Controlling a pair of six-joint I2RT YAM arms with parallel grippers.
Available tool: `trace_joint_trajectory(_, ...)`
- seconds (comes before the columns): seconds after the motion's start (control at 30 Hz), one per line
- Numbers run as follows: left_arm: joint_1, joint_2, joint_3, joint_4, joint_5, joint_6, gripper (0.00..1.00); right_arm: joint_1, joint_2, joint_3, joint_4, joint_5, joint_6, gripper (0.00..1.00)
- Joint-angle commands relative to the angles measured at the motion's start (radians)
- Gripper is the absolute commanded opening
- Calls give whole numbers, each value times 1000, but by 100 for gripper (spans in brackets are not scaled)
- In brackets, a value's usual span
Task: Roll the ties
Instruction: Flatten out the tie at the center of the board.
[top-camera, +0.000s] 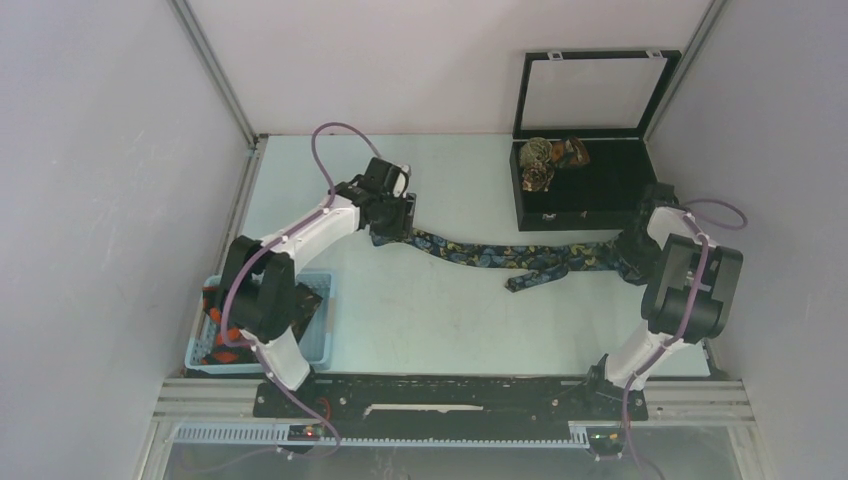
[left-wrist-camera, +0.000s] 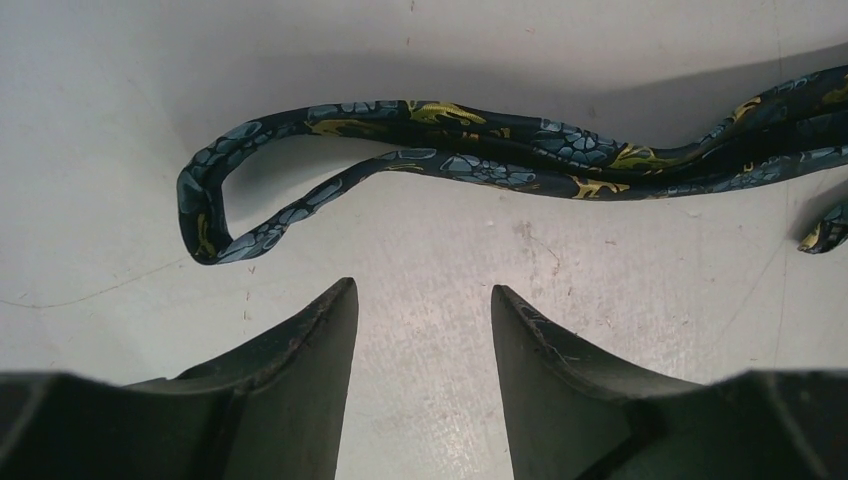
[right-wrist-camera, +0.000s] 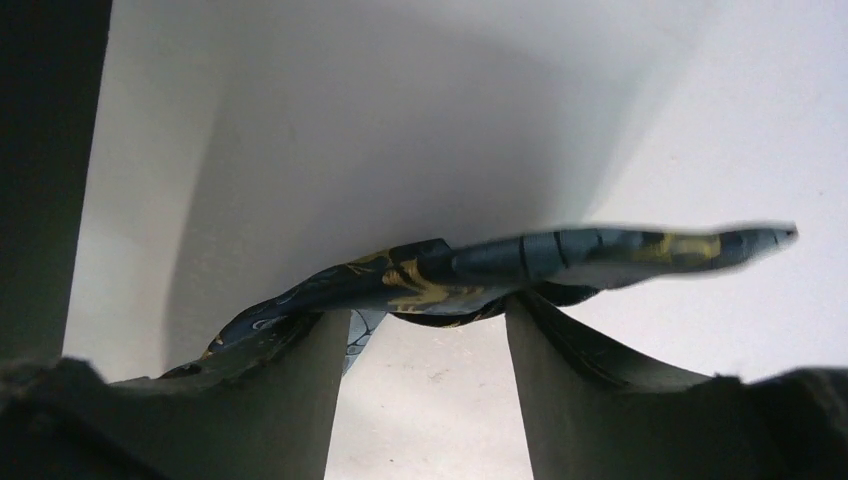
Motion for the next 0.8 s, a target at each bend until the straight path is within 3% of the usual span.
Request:
trace_joint_trajectory(0.0,-6,39,72,-39,24,41,58,19,29,106,-56,35,-53,66)
trace_joint_trajectory(0.07,-6,66,98,-43,20,49,58,28,30,134,-58,63,-60,79)
trace_joint_trajectory(0.17,-6,126,156,-76,16,63,57,28,45,173,-69,73,-69,81)
trace_joint_trajectory(0.43,-8,217,271,-93,22,51,57,103,-16,178,-117,185,-90,83)
trace_joint_trajectory(0.77,-29,291,335,-95,7,48,56,273,-25,77,-42,154,-100,75)
